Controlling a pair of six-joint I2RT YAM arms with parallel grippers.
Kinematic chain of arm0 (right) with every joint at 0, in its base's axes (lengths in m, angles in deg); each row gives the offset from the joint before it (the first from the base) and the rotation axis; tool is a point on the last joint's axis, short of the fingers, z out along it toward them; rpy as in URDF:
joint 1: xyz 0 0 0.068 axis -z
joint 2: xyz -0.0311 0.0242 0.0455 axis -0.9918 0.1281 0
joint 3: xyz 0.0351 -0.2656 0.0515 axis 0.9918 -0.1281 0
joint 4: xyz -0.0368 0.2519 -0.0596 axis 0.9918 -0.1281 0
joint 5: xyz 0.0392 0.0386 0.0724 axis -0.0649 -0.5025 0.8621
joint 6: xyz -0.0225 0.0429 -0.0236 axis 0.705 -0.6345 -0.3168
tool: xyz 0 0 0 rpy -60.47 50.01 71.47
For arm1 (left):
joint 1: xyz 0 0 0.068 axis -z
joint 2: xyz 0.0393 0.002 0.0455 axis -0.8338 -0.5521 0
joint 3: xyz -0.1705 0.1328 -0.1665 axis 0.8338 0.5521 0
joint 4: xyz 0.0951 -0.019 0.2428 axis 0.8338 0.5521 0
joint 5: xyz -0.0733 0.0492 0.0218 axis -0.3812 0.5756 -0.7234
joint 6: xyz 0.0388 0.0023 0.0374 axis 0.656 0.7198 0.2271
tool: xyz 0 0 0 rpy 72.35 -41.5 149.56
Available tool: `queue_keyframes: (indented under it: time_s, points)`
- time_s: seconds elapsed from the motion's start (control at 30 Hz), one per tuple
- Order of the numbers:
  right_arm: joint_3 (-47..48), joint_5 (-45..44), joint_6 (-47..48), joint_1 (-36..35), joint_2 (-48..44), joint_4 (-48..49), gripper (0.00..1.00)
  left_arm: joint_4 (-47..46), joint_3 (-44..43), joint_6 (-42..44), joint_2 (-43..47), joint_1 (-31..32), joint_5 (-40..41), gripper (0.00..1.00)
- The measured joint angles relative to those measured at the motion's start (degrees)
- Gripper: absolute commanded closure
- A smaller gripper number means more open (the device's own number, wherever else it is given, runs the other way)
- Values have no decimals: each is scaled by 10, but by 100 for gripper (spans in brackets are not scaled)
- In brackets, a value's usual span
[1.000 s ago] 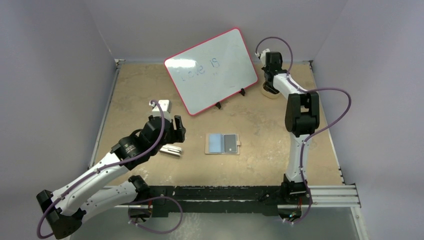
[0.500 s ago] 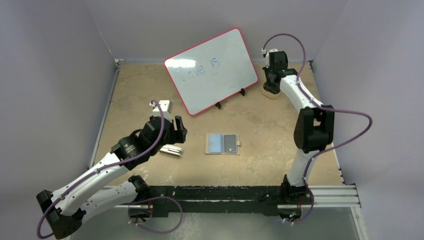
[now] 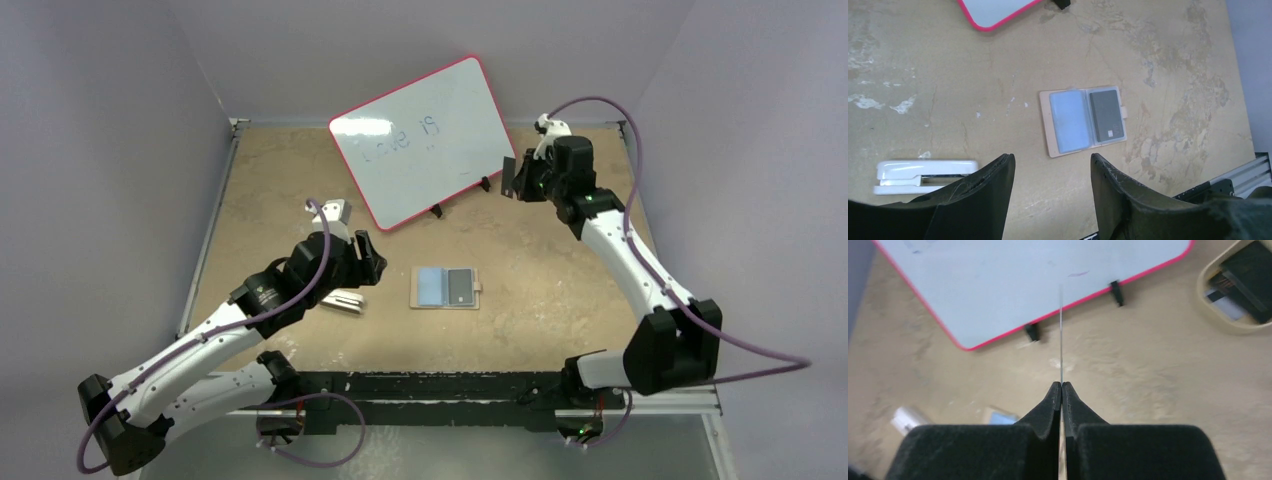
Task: Put the credit cards into the card holder
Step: Pick up the credit card from the storage box, then insert the credit card into the card holder.
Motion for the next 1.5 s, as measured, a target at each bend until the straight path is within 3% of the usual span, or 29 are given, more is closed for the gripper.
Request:
queue_keyframes:
  time_s: [0.17,0.4,0.77,1.1,1.5]
  points:
    - [-137,108,-103,-12,-79,90,100,-38,14,-22,-30,0,-30,49]
    - [-251,170,-180,-56,-107,133,100,-92,44,-40,-73,0,-49,59]
    - [-335,225,-238,-81,-90,225,100,-193,106,-60,-160,0,-56,100]
    - [-364,247,-255,-85,-9,294,100,-316,135,-87,-249,0,-93,100]
    - [-384,255,-279,-88,14,348,100,-399,148,-90,-310,0,-116,100]
